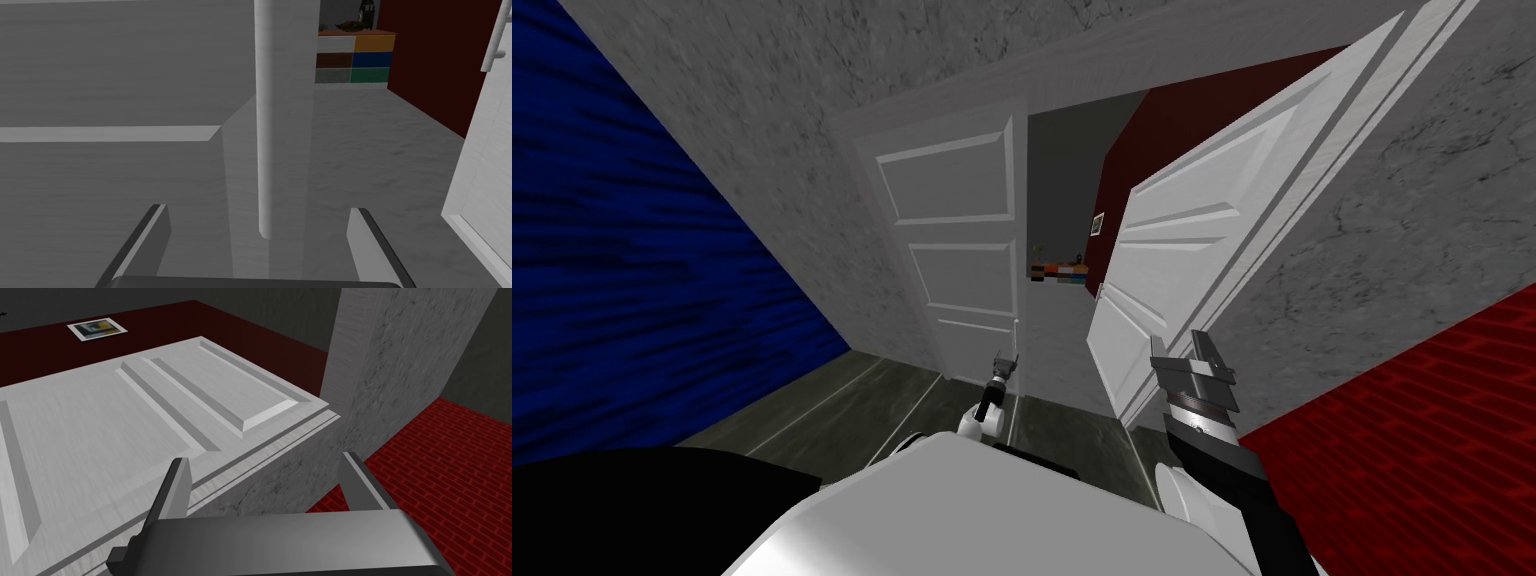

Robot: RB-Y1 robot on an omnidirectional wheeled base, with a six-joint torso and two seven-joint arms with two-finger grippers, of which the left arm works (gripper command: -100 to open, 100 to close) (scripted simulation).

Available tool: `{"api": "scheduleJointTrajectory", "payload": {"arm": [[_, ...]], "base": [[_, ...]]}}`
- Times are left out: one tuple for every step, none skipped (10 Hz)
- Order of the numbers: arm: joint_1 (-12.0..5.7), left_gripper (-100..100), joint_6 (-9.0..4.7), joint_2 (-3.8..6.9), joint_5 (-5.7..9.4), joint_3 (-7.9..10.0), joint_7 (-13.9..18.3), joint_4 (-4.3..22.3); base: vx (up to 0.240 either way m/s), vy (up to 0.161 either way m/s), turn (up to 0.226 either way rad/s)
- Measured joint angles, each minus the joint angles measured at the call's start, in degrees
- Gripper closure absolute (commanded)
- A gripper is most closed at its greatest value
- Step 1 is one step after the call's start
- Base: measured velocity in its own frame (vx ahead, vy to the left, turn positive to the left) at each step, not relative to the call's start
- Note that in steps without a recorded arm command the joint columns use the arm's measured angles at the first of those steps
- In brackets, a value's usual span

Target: Push the door open

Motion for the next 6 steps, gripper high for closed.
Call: {"api": "scheduleJointTrajectory", "payload": {"arm": [[-0.44,-100,-0.75,0.85,0.07,0.08,0.26,1.28],[-0.44,-100,-0.83,1.41,0.13,0.17,0.29,1.18],[-0.21,-100,-0.45,1.75,0.17,0.25,0.16,0.57],[-0.49,-100,-0.53,1.93,0.25,0.37,0.11,1.05],[-0.82,-100,-0.84,1.96,0.33,0.49,0.17,1.70],[-0.88,-100,-0.93,1.81,0.39,0.58,0.21,1.83]], "base": [[0.172,0.002,-0.019],[0.174,-0.028,-0.021],[0.202,-0.008,-0.016],[0.191,0.000,-0.023],[0.198,-0.016,-0.030],[0.224,-0.002,-0.027]]}}
